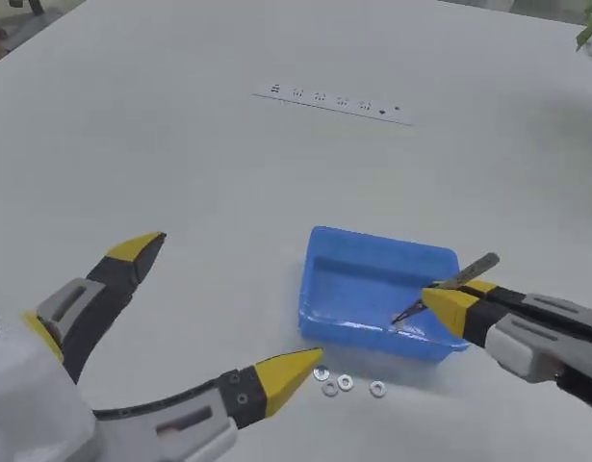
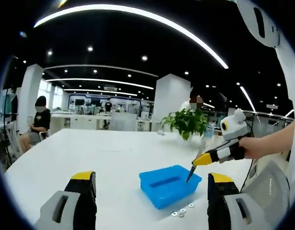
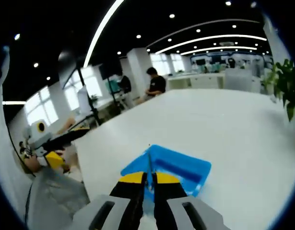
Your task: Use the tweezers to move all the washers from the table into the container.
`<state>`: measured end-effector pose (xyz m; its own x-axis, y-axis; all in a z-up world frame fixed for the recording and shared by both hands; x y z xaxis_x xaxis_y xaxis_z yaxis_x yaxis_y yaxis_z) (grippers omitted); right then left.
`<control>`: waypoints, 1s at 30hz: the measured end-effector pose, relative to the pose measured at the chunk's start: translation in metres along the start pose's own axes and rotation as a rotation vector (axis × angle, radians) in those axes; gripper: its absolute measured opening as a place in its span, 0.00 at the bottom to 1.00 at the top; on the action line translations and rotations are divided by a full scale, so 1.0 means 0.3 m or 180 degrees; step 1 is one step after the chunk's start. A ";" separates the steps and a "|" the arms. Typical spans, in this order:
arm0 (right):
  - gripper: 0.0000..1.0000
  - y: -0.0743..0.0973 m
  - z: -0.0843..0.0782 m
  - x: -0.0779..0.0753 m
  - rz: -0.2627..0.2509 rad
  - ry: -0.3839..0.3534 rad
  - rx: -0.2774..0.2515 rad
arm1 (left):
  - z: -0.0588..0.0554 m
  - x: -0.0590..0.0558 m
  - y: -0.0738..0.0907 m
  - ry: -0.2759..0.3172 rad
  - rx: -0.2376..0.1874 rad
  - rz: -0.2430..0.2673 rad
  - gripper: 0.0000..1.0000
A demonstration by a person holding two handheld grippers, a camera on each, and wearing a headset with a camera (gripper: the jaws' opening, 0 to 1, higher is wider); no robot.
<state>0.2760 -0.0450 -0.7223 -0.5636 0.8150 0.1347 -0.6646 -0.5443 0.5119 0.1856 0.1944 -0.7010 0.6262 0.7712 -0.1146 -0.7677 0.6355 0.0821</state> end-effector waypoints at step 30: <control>0.03 -0.119 -0.051 -0.079 -0.0243 0.0959 0.0966 | -0.048 -0.054 -0.043 -0.0113 0.0567 -0.0196 0.88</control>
Point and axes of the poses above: the centre of the closed fingertips' face, and the gripper's own axes: y roughly backward along the fingers, x roughly to its left, z roughly out of its top, the point moved 6 cm from there along y, roughly backward along the fingers, and after that the axes turned 15 degrees about -z, right-handed, at the moved point
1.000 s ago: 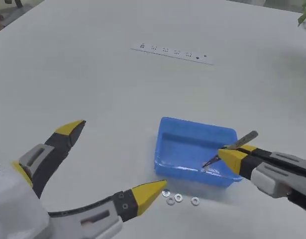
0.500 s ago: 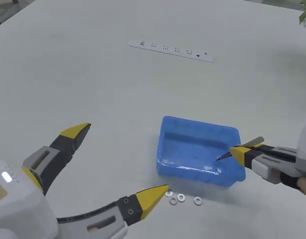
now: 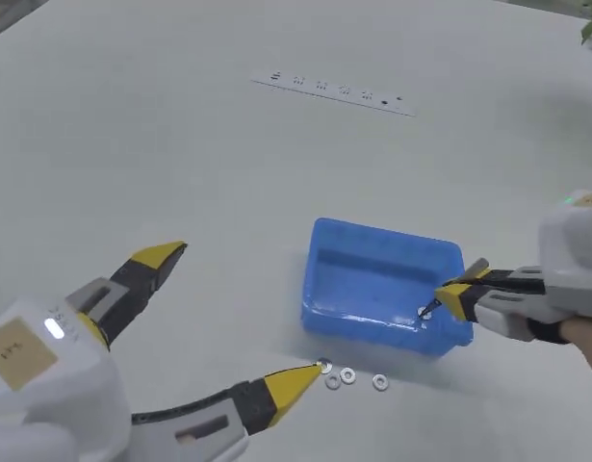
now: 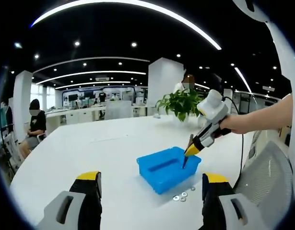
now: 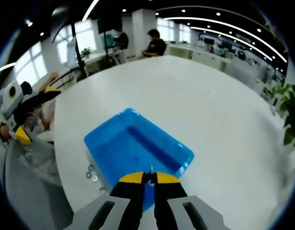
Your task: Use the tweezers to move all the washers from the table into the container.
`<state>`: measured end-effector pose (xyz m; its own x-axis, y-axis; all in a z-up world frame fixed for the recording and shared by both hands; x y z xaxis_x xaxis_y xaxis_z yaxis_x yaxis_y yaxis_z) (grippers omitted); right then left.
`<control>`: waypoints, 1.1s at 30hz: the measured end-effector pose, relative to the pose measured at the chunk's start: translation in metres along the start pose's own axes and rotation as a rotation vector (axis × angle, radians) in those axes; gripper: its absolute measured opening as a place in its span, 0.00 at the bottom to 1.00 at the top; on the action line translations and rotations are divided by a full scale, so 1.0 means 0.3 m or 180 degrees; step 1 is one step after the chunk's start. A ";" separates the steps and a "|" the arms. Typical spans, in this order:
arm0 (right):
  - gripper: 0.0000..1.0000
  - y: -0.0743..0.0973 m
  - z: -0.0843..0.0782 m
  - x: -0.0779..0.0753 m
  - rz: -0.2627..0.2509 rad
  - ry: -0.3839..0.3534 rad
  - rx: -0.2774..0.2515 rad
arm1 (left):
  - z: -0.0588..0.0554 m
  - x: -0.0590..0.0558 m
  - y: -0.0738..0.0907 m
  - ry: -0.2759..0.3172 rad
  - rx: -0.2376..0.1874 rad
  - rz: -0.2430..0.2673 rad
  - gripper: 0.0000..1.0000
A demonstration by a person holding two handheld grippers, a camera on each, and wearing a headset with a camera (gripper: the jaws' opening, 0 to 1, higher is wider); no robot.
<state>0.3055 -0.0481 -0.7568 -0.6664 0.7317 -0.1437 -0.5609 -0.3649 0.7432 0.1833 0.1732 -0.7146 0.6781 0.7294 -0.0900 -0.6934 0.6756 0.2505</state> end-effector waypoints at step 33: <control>0.03 0.200 0.064 0.175 0.0553 0.0195 -0.0187 | 0.000 -0.008 -0.002 0.0070 0.0026 -0.0054 0.84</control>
Point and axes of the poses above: the centre of the closed fingertips' face, and the gripper's own axes: y roughly backward along the fingers, x roughly to its left, z roughly out of its top, the point moved 6 cm from there along y, roughly backward along the fingers, and after that the axes turned 15 degrees about -z, right-handed, at the moved point
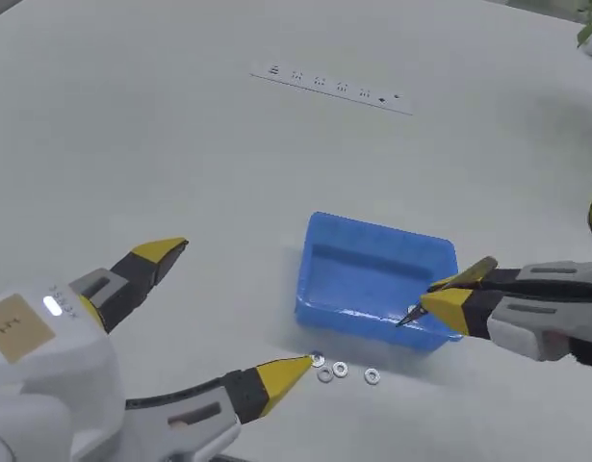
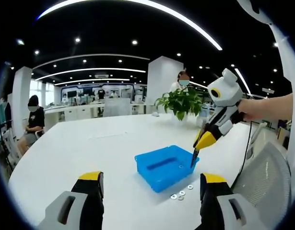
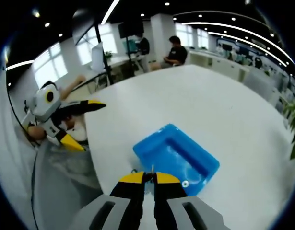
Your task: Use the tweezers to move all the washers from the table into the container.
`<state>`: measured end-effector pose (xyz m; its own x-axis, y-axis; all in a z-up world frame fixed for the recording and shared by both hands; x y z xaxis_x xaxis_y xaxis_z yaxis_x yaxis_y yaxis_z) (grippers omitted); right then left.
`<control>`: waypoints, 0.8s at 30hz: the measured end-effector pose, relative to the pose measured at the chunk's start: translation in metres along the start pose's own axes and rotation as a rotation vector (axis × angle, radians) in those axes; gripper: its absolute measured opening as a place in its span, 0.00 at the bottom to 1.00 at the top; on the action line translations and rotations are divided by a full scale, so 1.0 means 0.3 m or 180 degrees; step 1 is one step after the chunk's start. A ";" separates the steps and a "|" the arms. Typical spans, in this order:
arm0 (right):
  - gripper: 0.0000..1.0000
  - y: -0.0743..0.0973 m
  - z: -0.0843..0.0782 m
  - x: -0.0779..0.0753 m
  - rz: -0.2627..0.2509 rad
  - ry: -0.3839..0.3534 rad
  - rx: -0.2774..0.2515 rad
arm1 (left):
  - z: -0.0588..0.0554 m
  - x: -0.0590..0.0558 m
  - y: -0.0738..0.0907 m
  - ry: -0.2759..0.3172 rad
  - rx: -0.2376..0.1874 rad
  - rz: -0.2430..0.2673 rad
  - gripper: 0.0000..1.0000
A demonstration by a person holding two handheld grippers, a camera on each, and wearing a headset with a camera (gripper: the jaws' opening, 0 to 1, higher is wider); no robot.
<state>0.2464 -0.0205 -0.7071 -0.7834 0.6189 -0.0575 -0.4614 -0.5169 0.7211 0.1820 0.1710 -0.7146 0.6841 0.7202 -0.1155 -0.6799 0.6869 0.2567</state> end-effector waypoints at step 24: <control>0.04 -0.138 -0.137 0.043 0.0128 0.0093 0.0256 | -0.015 0.020 0.011 0.0005 0.0019 0.0009 0.83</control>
Point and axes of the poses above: the centre of the closed fingertips' face, and the gripper's own axes: y roughly backward along the fingers, x roughly to its left, z roughly out of its top, the point moved 6 cm from there along y, roughly backward along the fingers, and after that the axes turned 15 degrees about -z, right-handed, at the moved point
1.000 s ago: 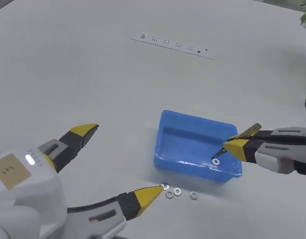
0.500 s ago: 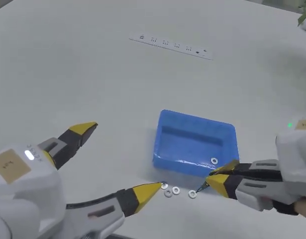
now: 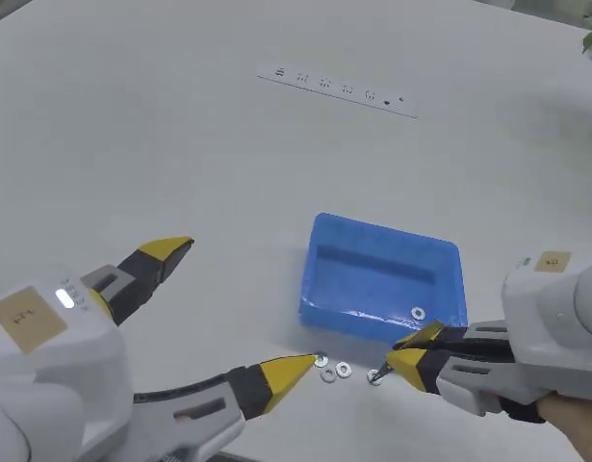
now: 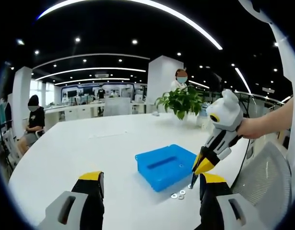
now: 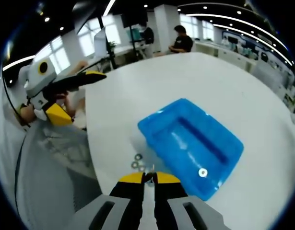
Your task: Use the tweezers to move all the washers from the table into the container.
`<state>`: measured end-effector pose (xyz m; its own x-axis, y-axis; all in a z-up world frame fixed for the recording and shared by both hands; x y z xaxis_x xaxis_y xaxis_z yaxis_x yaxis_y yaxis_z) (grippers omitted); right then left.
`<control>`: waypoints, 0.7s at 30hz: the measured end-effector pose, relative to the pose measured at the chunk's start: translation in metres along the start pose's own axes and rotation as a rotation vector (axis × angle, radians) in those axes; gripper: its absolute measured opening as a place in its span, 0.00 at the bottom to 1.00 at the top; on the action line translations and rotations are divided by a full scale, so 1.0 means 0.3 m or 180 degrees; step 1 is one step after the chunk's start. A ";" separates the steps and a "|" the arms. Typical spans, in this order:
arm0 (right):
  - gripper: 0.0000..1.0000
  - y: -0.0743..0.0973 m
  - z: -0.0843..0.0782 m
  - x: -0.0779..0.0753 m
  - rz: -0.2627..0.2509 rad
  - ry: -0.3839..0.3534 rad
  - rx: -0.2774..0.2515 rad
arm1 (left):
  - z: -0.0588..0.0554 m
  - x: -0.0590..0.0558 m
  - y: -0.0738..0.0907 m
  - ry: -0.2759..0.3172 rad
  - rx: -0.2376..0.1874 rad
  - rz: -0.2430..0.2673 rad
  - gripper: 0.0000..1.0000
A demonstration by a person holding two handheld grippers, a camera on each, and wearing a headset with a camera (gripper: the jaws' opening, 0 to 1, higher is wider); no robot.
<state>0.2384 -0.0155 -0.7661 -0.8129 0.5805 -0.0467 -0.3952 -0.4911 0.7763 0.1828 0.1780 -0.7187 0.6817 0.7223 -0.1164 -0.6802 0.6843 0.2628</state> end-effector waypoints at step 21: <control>0.03 -0.021 -0.007 0.113 -0.0184 0.0851 -0.0410 | -0.004 -0.018 -0.014 -0.0013 0.0079 -0.0054 0.82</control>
<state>0.2123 0.0059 -0.7737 -0.8645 0.4266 -0.2657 -0.4813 -0.5504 0.6822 0.1815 0.1714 -0.7202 0.6941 0.7103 -0.1170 -0.6618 0.6936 0.2845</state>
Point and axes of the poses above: the centre of the closed fingertips' face, and the gripper's own axes: y roughly backward along the fingers, x roughly to its left, z roughly out of its top, the point moved 6 cm from there along y, roughly backward along the fingers, and after that the axes turned 15 degrees about -z, right-handed, at the moved point
